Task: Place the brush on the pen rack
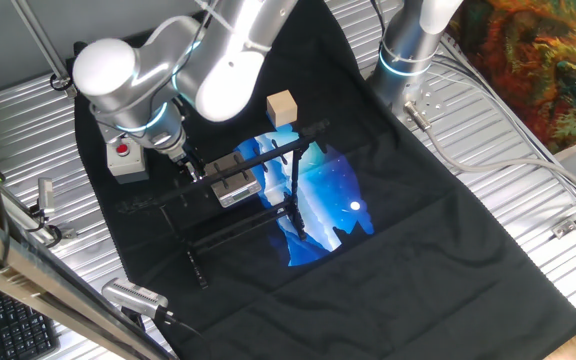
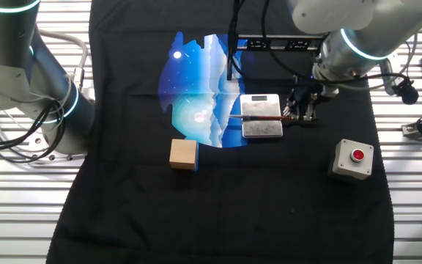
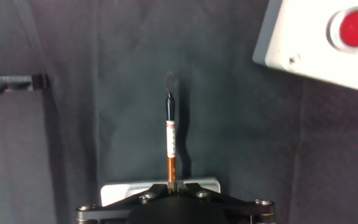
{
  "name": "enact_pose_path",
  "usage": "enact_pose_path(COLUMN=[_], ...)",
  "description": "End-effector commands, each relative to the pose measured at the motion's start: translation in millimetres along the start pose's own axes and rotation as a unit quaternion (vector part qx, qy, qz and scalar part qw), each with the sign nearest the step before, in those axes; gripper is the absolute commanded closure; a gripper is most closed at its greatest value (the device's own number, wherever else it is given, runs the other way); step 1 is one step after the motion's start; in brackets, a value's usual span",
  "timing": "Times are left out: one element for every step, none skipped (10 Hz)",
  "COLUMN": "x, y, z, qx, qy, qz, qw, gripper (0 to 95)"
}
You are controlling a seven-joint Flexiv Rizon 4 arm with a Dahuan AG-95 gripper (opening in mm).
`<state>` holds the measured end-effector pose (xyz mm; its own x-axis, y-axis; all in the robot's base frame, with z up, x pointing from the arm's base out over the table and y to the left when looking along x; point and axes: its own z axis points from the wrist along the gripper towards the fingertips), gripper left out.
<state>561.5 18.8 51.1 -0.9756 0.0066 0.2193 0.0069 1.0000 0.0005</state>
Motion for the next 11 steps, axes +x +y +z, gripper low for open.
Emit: enact_pose_path(x=[-2.7, -3.7, -4.5, -5.0, -5.2, -5.3, -5.4, -5.4, -5.4, -5.5, -5.5], y=[1.0, 1.4, 1.2, 1.1, 0.9, 0.9, 0.8, 0.8, 0.8, 0.7, 0.7], z=[0.0, 1.2, 5.6, 9.1, 11.6, 12.4, 13.2, 13.5, 13.9, 14.6, 15.5], qx=[-0.001, -0.001, -0.001, 0.000, 0.000, 0.000, 0.001, -0.001, -0.001, -0.001, -0.001], qy=[0.000, -0.001, -0.002, -0.003, -0.004, -0.006, -0.007, -0.008, -0.008, -0.010, -0.012], qz=[0.001, 0.001, 0.002, 0.003, 0.003, 0.002, 0.001, -0.001, -0.006, -0.016, -0.019], qw=[1.0000, 1.0000, 1.0000, 1.0000, 1.0000, 1.0000, 1.0000, 1.0000, 0.9999, 0.9998, 0.9997], gripper=[95.0, 95.0, 95.0, 95.0, 95.0, 95.0, 95.0, 95.0, 95.0, 57.0, 57.0])
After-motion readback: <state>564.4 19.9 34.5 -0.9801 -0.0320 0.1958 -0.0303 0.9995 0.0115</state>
